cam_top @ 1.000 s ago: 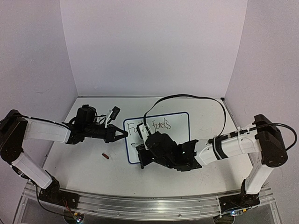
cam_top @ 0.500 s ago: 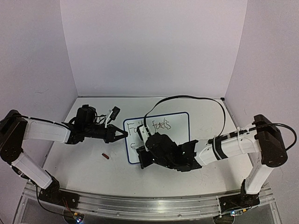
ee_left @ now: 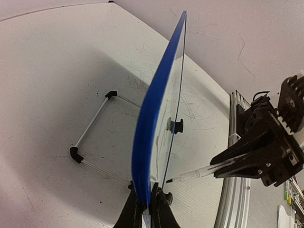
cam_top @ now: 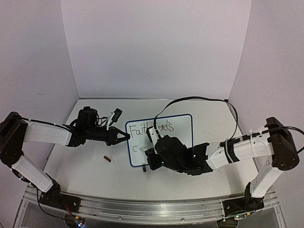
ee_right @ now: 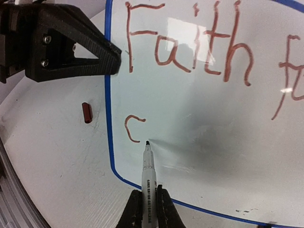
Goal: Write a sentence on the whiteboard
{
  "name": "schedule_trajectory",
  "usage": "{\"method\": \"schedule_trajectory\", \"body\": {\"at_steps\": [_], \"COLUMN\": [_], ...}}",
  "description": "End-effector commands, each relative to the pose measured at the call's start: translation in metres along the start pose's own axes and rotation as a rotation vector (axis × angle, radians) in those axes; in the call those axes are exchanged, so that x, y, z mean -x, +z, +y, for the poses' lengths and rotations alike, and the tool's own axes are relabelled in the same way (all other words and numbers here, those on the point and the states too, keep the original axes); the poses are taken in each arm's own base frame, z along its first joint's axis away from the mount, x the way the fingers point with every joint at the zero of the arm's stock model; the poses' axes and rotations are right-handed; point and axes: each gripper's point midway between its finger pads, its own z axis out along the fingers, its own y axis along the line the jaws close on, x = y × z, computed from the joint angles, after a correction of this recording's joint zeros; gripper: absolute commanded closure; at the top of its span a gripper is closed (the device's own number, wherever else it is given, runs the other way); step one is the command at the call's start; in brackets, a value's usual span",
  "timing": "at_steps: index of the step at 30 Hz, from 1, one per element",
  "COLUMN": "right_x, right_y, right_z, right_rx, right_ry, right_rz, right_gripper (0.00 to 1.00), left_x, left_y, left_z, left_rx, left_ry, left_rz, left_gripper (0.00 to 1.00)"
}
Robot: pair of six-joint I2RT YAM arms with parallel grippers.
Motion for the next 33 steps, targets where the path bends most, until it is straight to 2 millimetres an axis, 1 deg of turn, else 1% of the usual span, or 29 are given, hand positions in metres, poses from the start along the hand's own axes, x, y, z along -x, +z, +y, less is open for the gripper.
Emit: {"method": "schedule_trajectory", "body": {"at_steps": [1, 4, 10, 15, 21, 26, 33], "right_x": [0.028, 0.025, 0.031, 0.029, 0.029, 0.027, 0.026], "right_y": [-0.012, -0.005, -0.004, 0.0, 0.002, 0.004, 0.009], "right_z": [-0.001, 0.001, 0.001, 0.002, -0.004, -0.005, -0.001], "right_rx": [-0.003, -0.007, -0.019, -0.018, -0.038, -0.043, -0.039], "right_ry": [0.031, 0.027, 0.022, 0.022, 0.031, 0.031, 0.02], "right_rz": [-0.086, -0.074, -0.088, -0.08, -0.083, -0.078, -0.068], "right_gripper": [1.0, 1.0, 1.0, 1.0, 1.0, 1.0, 1.0], "left_x": [0.0, 0.0, 0.0, 0.001, 0.001, 0.001, 0.001], "left_y": [-0.004, -0.004, -0.004, -0.004, -0.004, -0.004, -0.005], "left_z": [0.014, 0.013, 0.013, 0.013, 0.013, 0.012, 0.013], "left_rx": [0.089, 0.088, 0.087, 0.086, 0.085, 0.084, 0.089], "left_ry": [0.03, 0.03, 0.031, 0.034, 0.034, 0.035, 0.036], "left_rz": [-0.006, -0.007, -0.008, -0.009, -0.007, -0.008, -0.007], "left_gripper": [1.0, 1.0, 1.0, 1.0, 1.0, 1.0, 1.0]}}
